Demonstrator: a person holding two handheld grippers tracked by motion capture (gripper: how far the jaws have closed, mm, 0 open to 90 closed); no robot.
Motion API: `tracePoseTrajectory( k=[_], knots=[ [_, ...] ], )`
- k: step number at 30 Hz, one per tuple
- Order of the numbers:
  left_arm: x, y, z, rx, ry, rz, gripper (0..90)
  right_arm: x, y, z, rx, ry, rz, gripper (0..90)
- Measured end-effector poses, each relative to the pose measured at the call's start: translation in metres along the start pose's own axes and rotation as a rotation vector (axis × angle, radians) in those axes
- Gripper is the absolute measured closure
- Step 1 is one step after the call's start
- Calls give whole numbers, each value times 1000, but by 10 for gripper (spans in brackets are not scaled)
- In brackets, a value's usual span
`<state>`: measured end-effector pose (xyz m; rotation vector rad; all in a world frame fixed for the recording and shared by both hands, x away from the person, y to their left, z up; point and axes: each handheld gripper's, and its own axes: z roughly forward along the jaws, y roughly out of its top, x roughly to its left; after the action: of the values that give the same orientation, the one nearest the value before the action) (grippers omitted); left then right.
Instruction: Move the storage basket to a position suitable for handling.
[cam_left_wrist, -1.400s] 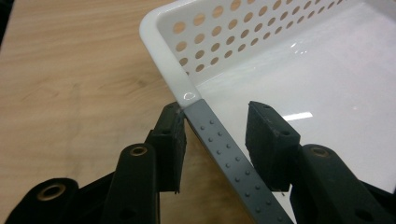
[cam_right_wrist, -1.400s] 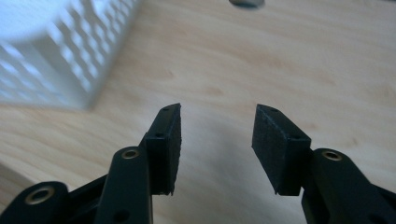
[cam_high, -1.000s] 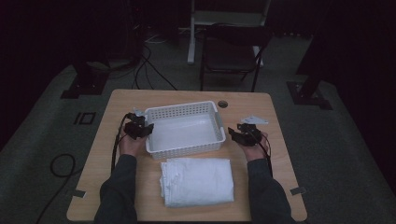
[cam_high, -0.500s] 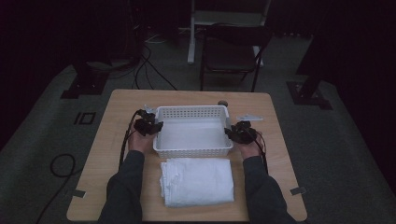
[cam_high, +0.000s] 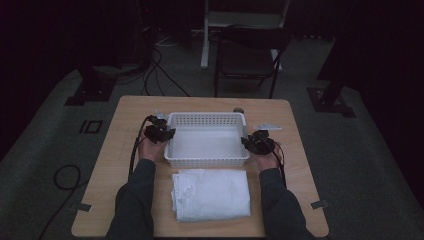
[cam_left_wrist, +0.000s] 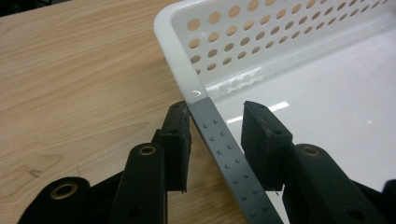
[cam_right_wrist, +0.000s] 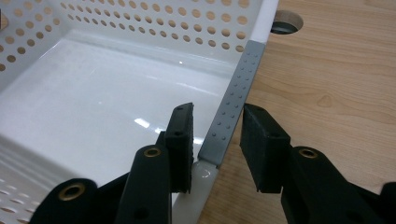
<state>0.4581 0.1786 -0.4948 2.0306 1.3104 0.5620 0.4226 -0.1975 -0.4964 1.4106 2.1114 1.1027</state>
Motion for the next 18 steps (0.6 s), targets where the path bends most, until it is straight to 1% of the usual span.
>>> tracePoseTrajectory(
  k=[2, 4, 6, 8, 9, 10, 12, 13, 15, 18],
  knots=[
    [-2, -1, -2, 1, 11, -2, 622, -1, 1, 1, 0, 3, 0, 653],
    [-1, -3, -3, -1, 16, -9, 621, -1, 2, 2, 2, 6, -5, 655],
    [2, -5, -4, -8, 9, -28, 619, 0, 4, 5, 1, 11, -9, 655],
    [4, -5, -4, -13, 3, -25, 610, 0, 5, 6, -1, 14, -8, 656],
    [4, -6, -5, -20, -8, -22, 583, 1, 5, 7, 0, 13, -6, 654],
    [5, -6, -7, -31, -27, -26, 549, 0, 5, 7, -3, 12, -5, 633],
    [6, -5, -15, -66, -37, -27, 486, -1, 6, 5, -15, 10, 1, 566],
    [7, -5, -20, -86, -50, -31, 457, -1, 7, 3, -23, 10, 8, 536],
    [7, -5, -29, -101, -46, -27, 420, -2, 8, -3, -35, 8, 12, 498],
    [7, -8, -43, -131, -45, -41, 402, 1, 9, -12, -48, -5, -12, 471]
  ],
)
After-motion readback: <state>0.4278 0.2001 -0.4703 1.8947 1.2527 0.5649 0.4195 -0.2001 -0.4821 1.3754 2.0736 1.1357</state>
